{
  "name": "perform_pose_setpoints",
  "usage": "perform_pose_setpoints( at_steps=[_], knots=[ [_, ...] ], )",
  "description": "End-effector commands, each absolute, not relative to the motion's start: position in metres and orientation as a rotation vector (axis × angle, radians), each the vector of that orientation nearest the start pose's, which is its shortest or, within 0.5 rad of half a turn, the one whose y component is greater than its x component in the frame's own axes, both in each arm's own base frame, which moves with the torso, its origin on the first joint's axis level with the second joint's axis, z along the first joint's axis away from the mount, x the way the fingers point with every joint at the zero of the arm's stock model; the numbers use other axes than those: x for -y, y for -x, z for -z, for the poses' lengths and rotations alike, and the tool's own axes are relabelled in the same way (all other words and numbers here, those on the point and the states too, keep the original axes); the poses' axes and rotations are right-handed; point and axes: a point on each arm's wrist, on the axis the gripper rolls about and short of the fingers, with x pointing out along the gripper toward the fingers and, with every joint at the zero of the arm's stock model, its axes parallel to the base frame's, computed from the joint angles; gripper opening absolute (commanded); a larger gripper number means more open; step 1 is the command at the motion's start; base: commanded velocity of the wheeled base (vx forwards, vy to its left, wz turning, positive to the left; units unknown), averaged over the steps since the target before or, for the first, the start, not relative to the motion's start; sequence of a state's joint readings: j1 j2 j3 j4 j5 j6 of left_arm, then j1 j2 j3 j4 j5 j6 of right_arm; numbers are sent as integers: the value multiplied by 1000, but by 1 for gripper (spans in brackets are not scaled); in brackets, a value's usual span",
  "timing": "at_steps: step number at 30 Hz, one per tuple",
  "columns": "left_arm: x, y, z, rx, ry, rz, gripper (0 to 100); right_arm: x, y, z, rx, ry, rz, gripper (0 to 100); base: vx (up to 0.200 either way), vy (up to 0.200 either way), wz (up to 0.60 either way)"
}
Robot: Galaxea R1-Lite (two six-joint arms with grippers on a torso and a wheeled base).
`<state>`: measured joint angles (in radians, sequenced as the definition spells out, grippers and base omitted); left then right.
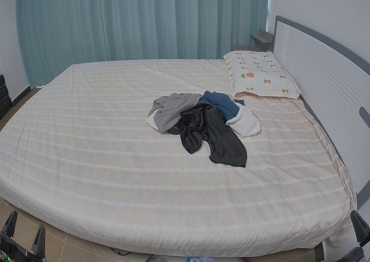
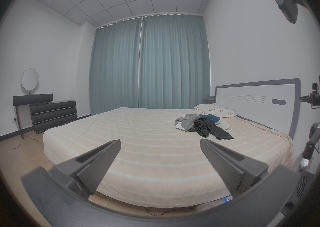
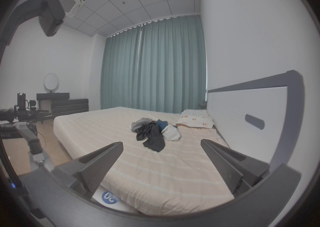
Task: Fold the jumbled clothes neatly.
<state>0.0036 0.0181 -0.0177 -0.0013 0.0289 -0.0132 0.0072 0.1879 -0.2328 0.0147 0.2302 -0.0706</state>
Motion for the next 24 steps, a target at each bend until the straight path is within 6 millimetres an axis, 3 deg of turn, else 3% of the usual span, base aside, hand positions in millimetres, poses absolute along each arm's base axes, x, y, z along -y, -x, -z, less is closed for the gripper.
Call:
perform_pose_setpoints(
  at_steps=[1,5,10,13,15,17,20,24],
  knots=[
    [-1,23,-76,-1,14,-34,100,-16,-95,-172,-390,-65,-432,100,0,0,0],
    [-1,23,-76,-1,14,-34,100,-34,-154,-163,-519,-96,-450,100,0,0,0],
    [-1,23,-76,-1,14,-34,100,-62,-223,-137,-641,-118,-416,100,0,0,0],
    [-1,23,-76,-1,14,-32,100,-93,-275,-122,-634,-189,-400,100,0,0,0],
    [-1,23,-76,-1,14,-34,100,-103,-293,-115,-629,-201,-372,100,0,0,0],
    [-1,23,-76,-1,14,-34,100,-128,-335,-99,-607,-204,-293,100,0,0,0],
    [-1,23,-76,-1,14,-34,100,-146,-367,-81,-608,-236,-243,100,0,0,0],
    [-1,23,-76,-1,14,-34,100,-165,-394,-52,-631,-243,-234,100,0,0,0]
  ],
)
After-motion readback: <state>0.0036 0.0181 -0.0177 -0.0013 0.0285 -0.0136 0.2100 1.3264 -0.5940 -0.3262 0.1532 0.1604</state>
